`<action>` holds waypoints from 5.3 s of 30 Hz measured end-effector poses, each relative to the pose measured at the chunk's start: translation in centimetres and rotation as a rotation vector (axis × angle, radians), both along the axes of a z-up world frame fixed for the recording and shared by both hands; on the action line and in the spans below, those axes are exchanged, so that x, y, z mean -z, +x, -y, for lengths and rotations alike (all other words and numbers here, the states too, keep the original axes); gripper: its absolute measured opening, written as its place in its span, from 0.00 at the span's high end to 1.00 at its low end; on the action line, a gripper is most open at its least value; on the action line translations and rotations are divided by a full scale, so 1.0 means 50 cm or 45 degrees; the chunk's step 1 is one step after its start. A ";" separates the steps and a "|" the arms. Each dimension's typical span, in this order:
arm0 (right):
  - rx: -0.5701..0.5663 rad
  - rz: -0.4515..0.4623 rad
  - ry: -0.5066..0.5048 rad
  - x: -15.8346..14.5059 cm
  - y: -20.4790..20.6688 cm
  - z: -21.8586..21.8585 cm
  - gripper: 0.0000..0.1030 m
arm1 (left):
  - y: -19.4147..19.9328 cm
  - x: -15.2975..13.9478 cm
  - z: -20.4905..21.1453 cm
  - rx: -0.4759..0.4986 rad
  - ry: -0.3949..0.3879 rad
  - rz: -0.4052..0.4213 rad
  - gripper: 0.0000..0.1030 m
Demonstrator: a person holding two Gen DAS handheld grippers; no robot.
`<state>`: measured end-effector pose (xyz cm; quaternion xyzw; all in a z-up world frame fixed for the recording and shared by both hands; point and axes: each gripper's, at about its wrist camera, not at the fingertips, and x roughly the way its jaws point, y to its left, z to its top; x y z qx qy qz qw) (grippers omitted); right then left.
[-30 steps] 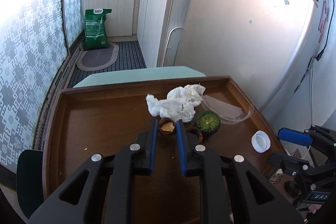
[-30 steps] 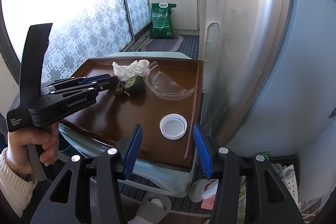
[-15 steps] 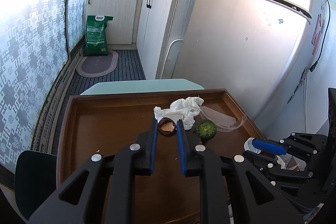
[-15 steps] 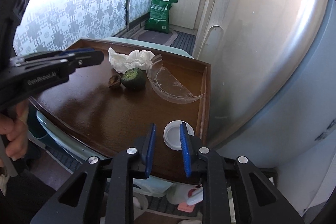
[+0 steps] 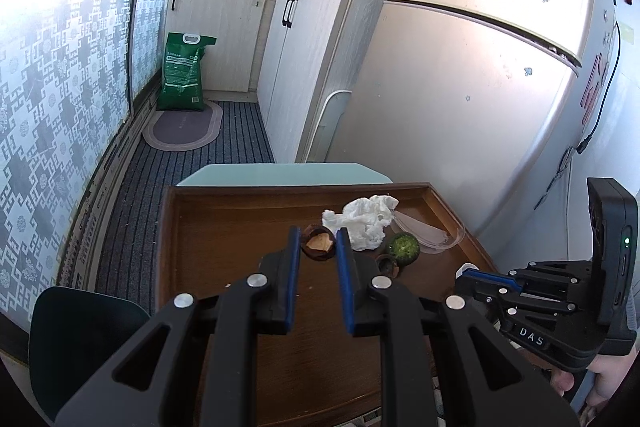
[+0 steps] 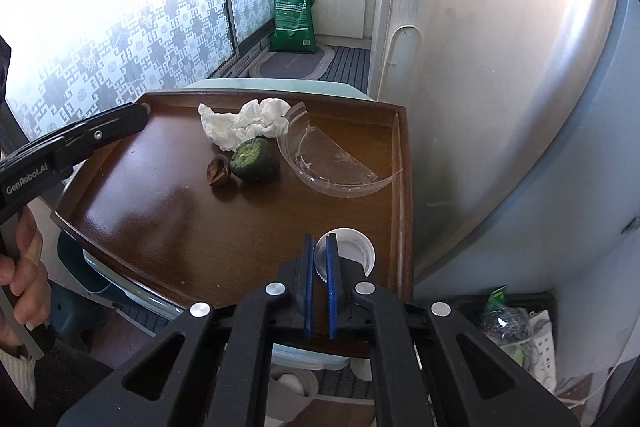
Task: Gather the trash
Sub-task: 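Grasp the white bottle cap with the right tool, then carry the nut shell and bottle cap with both tools over the teal bin, then open the left tool to drop the nut shell while the right tool releases the cap, then move both tools back over the tray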
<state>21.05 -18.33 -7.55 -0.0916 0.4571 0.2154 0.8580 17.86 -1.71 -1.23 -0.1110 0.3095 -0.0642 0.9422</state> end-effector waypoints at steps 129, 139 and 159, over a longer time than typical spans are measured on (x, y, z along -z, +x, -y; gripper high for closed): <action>-0.653 -0.447 -0.193 0.234 -0.192 -0.695 0.73 | -0.365 -0.074 -0.417 -0.389 0.007 0.440 0.85; -0.628 -0.202 0.022 0.091 -0.178 -0.678 0.66 | -0.379 -0.099 -0.402 -0.393 -0.024 0.501 0.79; -0.325 0.135 0.166 -0.109 -0.084 -0.390 0.66 | -0.310 -0.118 -0.319 -0.303 -0.103 0.495 0.59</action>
